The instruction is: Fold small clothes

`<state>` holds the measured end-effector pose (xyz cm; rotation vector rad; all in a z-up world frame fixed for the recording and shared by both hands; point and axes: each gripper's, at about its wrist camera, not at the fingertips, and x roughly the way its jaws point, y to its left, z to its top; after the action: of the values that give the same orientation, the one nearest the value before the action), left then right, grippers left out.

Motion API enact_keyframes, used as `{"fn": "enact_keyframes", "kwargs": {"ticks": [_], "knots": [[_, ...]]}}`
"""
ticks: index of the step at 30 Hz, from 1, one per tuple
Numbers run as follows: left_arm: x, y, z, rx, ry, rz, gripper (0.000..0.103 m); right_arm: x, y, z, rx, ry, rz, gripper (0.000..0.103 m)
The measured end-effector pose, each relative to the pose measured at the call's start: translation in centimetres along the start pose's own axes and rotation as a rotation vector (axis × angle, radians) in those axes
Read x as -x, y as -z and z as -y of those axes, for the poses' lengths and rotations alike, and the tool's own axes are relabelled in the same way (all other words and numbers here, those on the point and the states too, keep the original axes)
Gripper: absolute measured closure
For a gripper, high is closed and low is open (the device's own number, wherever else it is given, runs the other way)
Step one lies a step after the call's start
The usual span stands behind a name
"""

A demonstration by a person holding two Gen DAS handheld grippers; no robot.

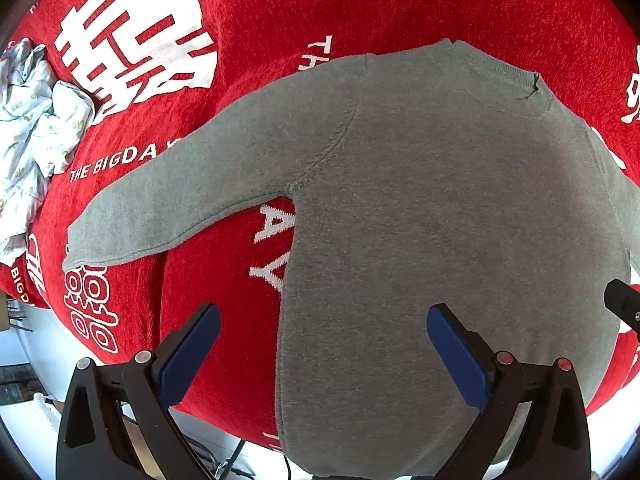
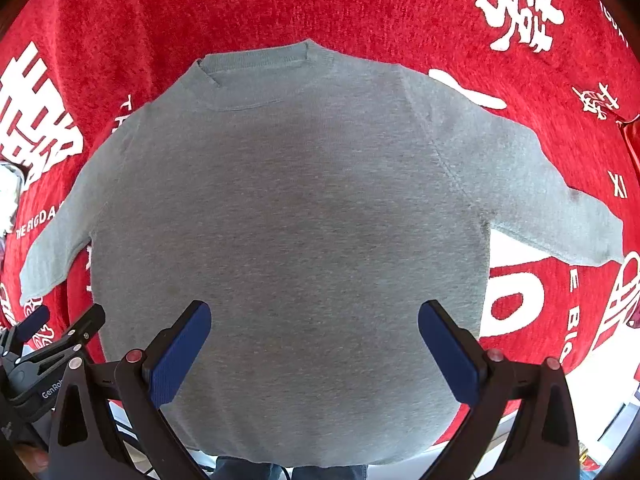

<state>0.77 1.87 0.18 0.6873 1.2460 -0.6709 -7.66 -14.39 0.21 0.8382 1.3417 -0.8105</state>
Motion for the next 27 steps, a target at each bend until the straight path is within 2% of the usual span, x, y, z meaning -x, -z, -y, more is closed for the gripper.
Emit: {"fn": "enact_keyframes", "kwargs": {"ticks": [7,17,27], "knots": [[-0.3,0.0,-0.8,0.002,0.006,-0.03,0.0,0.0,0.2,-0.8,0.009,-0.002,-0.001,0.0],[-0.6,-0.2,-1.2,0.001,-0.011,-0.029,0.0,-0.2,0.2,-1.4,0.014,-0.001,-0.003,0.0],[-0.8,-0.5,-1.9,0.007,0.029,-0.047,0.0,-0.2,0.0,-2.1,0.018,0.005,-0.007,0.0]]}}
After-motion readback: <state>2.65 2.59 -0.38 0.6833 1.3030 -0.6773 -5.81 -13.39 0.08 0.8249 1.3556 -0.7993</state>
